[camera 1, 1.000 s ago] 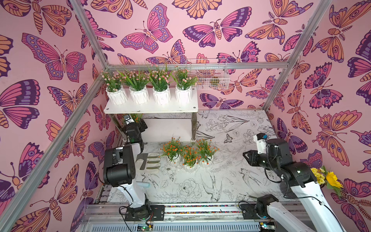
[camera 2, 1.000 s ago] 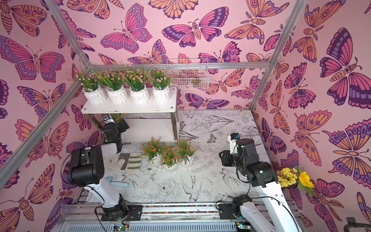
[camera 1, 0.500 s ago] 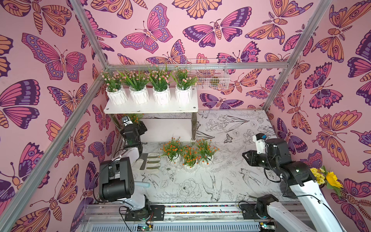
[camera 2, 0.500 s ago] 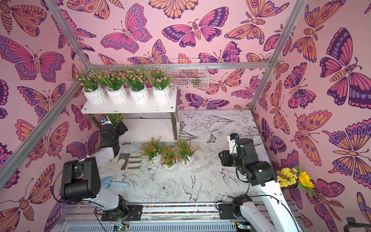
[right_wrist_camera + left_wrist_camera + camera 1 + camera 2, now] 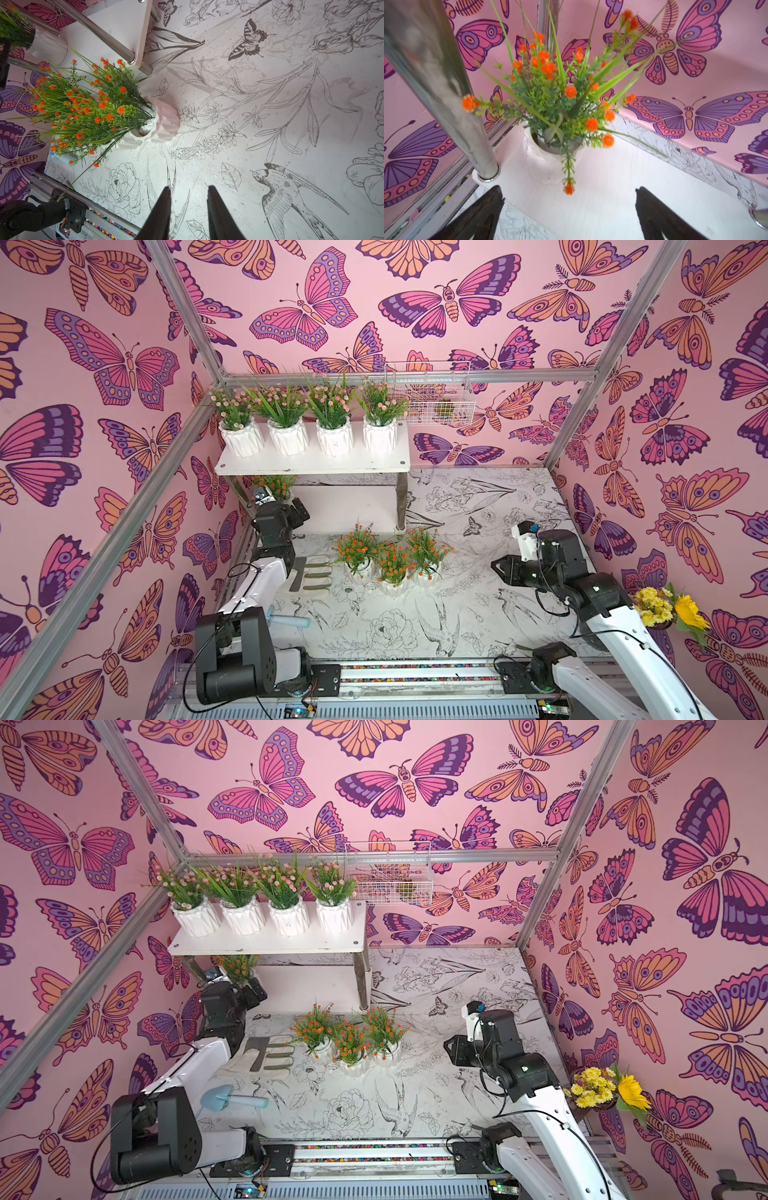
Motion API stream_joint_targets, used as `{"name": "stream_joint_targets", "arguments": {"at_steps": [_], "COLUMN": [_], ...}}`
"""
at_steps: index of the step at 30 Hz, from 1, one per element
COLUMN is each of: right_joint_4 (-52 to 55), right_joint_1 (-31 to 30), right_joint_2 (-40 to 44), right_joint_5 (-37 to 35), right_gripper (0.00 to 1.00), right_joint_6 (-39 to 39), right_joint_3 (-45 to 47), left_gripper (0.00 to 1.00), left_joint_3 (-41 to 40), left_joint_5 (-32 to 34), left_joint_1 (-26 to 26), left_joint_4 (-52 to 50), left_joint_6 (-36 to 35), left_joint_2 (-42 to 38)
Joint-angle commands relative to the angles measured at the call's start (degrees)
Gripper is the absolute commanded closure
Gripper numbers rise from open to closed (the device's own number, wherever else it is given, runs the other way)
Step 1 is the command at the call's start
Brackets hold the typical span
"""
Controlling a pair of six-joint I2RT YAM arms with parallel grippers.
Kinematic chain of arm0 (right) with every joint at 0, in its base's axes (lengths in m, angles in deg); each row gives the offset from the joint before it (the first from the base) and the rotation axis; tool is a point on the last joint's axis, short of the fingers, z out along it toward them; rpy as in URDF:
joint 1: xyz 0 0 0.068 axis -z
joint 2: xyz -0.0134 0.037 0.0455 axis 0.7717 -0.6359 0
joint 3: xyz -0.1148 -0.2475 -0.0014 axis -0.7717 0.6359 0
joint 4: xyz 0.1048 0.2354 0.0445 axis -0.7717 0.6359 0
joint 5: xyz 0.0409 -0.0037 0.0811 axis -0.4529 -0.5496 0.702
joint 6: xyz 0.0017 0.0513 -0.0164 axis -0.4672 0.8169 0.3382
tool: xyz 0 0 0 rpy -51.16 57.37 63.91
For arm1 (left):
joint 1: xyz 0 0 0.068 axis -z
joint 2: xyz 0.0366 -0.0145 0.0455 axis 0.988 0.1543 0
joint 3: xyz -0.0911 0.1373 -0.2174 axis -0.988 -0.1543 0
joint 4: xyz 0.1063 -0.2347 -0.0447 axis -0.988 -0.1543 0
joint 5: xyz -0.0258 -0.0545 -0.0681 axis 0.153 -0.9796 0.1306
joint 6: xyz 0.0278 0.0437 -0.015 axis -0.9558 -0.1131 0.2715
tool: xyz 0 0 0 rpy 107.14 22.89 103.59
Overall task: Place the baby's breath potted plants on the rack by color
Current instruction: Pick up the baby's breath potted plant from the center of the board.
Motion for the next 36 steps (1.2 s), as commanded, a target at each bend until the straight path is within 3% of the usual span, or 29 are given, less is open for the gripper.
{"name": "stream_joint_targets", "arguments": {"at_steps": [1, 11, 20, 28, 36], "right_joint_4": [-3.7, -6.6, -10.1, -13.9, -17.7], "right_joint_1": [0.3, 0.3, 0.2, 0.0, -1.2], "right_joint_2": [-1.3, -2.8, -5.5, -8.1, -12.6], "right_joint_5": [1.2, 0.0, 1.4, 1.7, 1.3], "right_gripper": [0.68, 0.68, 0.68, 0.68, 0.68], "right_joint_6": [1.5, 1.9, 2.4, 3.5, 4.2], "right_joint_3": [1.6, 4.2, 5.7, 7.5, 7.8], "left_gripper": [0.00, 0.00, 0.00, 0.00, 0.00], "left_joint_3": [-1.4, -7.9, -9.4, -9.4, -8.0], "left_joint_5": [-0.8, -1.3, 0.1, -2.5, -4.0], "left_joint_1": [2.1, 7.1, 15.2, 19.6, 26.2], "left_joint_4": [-5.8, -7.9, -10.9, -13.1, -12.9], "left_joint_6": [1.0, 4.1, 3.6, 4.7, 4.5], "left_joint_2": [-4.3, -13.8, -18.6, -20.9, -17.8]}}
